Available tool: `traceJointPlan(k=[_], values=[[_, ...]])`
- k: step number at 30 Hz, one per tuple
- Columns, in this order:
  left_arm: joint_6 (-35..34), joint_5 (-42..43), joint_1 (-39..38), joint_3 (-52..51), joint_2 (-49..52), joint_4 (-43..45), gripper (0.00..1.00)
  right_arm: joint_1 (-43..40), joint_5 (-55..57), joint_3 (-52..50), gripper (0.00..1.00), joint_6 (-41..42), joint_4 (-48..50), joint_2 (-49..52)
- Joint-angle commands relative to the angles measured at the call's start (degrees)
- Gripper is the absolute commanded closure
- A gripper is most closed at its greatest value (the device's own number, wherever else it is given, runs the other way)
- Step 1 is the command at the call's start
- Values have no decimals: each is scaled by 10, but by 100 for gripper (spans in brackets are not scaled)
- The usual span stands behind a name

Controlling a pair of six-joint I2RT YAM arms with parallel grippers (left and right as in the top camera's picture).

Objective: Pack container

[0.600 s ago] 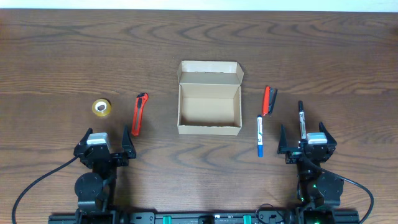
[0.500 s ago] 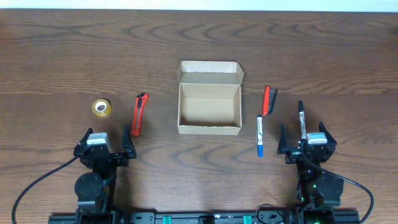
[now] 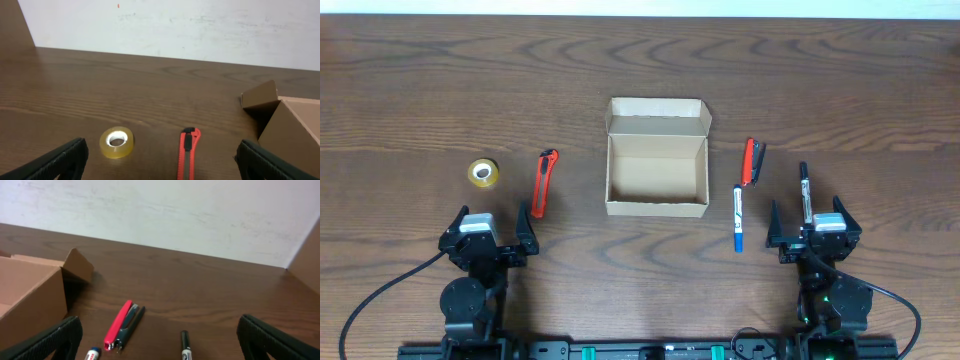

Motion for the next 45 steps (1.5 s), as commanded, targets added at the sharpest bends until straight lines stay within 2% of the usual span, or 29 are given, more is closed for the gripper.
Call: traceJointPlan(k=[1, 32, 39, 45], values=[[-2, 2, -2, -16, -6, -14, 5, -3, 2, -2, 1, 6, -1, -3], [-2, 0, -2, -16, -6, -14, 5, -3, 11, -3, 1, 8, 0, -3], [-2, 0, -2, -16, -6, -14, 5, -3, -35, -1, 1, 244, 65, -3], [-2, 0, -2, -16, -6, -14, 5, -3, -128, 3, 1, 268, 150, -3]])
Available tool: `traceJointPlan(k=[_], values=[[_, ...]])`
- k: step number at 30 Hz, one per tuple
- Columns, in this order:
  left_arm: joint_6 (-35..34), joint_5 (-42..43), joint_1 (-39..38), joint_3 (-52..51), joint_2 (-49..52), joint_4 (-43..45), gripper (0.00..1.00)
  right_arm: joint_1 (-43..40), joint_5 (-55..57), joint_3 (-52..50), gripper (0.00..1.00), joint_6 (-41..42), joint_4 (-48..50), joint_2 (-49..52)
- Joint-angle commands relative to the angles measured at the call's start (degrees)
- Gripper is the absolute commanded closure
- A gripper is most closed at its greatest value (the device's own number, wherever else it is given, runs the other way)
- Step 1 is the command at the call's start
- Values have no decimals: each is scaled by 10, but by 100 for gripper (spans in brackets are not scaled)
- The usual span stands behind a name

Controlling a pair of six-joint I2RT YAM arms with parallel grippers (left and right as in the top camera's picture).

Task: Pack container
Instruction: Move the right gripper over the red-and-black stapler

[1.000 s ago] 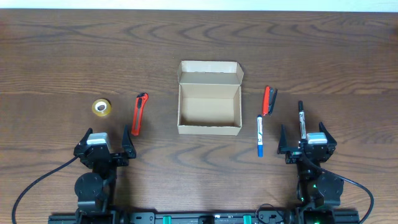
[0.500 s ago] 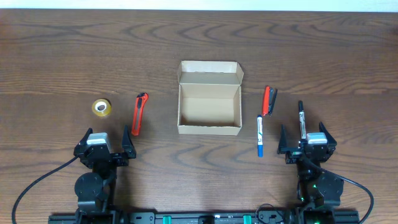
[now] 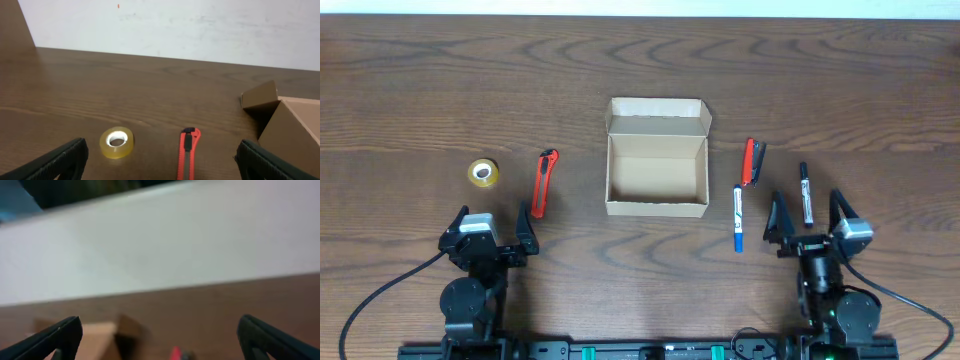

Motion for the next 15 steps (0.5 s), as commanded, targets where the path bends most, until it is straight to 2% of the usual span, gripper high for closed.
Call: traceJointPlan(k=[1, 8, 15], values=[[-2, 0, -2, -16, -5, -14, 5, -3, -63, 4, 1, 47, 10, -3], [-2, 0, -2, -16, -5, -14, 5, -3, -82, 7, 1, 67, -3, -3], [-2, 0, -2, -16, -5, -14, 5, -4, -42, 93, 1, 2, -74, 52]])
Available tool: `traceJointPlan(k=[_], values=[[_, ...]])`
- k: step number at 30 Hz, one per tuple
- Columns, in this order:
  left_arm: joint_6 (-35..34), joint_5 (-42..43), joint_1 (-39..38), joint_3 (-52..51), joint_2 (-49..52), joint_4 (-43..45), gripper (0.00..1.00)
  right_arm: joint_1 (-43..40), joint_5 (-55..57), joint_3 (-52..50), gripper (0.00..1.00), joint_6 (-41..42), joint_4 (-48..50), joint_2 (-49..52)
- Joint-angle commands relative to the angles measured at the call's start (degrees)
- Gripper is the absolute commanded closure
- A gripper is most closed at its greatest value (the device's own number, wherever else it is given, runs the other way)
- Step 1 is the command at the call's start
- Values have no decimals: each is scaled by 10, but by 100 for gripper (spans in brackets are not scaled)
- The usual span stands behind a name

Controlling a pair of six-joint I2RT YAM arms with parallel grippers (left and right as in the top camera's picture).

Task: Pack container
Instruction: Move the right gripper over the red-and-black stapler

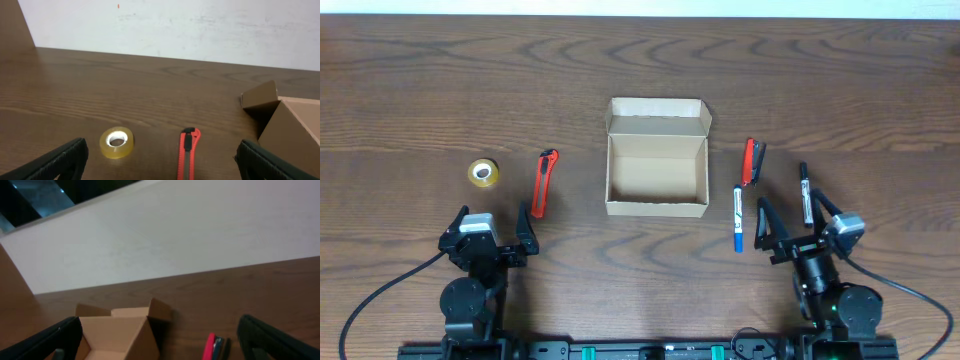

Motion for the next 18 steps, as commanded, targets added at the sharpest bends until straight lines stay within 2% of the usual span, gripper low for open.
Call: traceJointPlan(k=[1, 5, 8, 14, 18], values=[[-2, 0, -2, -16, -5, -14, 5, -4, 26, 79, 1, -44, -14, 52], [-2, 0, -2, -16, -5, -14, 5, -4, 17, 178, 1, -56, -70, 172], [-2, 0, -2, -16, -5, -14, 5, -4, -33, 271, 1, -93, -133, 285], [-2, -1, -2, -16, -5, -14, 5, -4, -106, 462, 1, -199, -354, 497], [-2, -3, -2, -16, -5, -14, 5, -4, -125, 487, 1, -172, -410, 572]])
